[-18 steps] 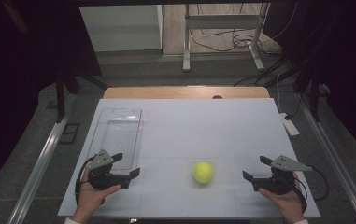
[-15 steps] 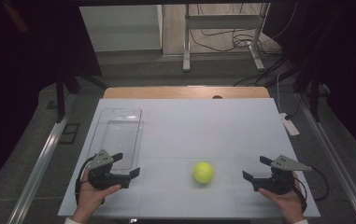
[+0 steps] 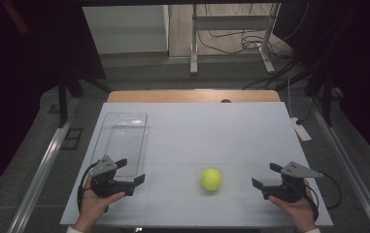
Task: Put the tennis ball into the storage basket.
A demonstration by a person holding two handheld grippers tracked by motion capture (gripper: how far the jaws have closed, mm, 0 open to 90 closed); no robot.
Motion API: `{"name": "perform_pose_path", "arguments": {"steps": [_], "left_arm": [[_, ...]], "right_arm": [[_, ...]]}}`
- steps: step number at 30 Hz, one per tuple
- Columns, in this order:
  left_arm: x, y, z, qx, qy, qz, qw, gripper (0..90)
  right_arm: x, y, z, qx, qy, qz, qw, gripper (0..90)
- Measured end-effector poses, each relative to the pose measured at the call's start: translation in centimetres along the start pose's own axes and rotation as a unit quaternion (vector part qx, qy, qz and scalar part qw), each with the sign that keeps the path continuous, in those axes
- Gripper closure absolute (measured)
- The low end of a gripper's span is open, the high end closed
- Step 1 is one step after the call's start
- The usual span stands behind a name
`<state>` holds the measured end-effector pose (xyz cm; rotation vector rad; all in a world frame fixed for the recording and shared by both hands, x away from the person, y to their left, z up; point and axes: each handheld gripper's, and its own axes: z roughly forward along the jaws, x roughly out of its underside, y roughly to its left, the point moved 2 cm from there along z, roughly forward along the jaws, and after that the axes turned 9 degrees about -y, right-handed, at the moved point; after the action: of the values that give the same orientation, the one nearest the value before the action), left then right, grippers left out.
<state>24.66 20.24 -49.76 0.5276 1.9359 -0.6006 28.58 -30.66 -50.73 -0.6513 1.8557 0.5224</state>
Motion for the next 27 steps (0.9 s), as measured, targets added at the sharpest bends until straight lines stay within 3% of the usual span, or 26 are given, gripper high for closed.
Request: {"name": "perform_pose_path", "arguments": {"steps": [14,27], "left_arm": [[-0.04,0.05,0.00,-0.001,0.004,0.001,1.0000,9.0],[-0.69,-0.24,0.23,0.002,0.024,0.005,0.9997,9.5]], "right_arm": [[-0.03,-0.06,-0.08,-0.001,-0.002,0.003,1.0000,7.3],[-0.04,-0.12,-0.11,0.006,-0.002,0.006,1.0000,7.1]]}}
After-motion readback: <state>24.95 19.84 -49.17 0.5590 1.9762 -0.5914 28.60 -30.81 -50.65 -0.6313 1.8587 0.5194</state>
